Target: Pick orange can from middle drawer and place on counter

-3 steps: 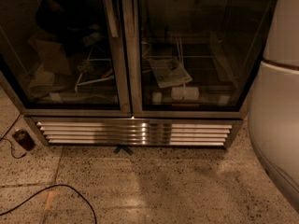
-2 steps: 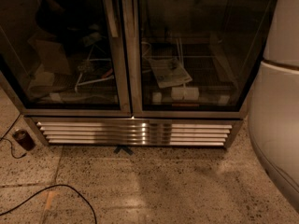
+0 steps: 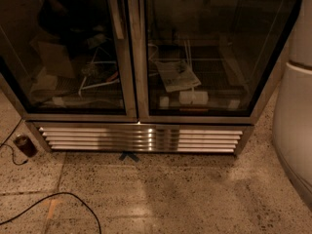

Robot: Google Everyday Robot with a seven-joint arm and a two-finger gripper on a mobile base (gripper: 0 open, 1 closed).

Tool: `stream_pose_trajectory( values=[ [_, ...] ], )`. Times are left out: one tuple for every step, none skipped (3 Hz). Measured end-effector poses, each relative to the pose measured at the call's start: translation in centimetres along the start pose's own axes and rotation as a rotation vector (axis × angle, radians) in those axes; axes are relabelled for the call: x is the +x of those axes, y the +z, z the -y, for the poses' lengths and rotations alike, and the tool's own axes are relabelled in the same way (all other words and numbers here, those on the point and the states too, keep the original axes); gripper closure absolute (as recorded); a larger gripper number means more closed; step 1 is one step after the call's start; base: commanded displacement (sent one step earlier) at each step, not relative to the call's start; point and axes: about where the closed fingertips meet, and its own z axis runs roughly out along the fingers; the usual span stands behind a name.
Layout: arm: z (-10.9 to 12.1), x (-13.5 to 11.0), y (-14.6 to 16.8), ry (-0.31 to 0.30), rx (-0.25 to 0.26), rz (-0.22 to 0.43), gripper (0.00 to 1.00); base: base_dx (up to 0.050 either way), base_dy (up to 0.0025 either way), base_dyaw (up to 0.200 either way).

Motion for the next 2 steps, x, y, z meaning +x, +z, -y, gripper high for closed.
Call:
stream_pose_trajectory(
  values=[
    [3.7,-2.2,-4.5,-0.203,0.132,-0.035,0.0,0.0,0.0,0.0],
    [5.1,-4.9,-8.3,-0.315,0.199,-0.045,0.0,0.0,0.0,0.0]
  ],
)
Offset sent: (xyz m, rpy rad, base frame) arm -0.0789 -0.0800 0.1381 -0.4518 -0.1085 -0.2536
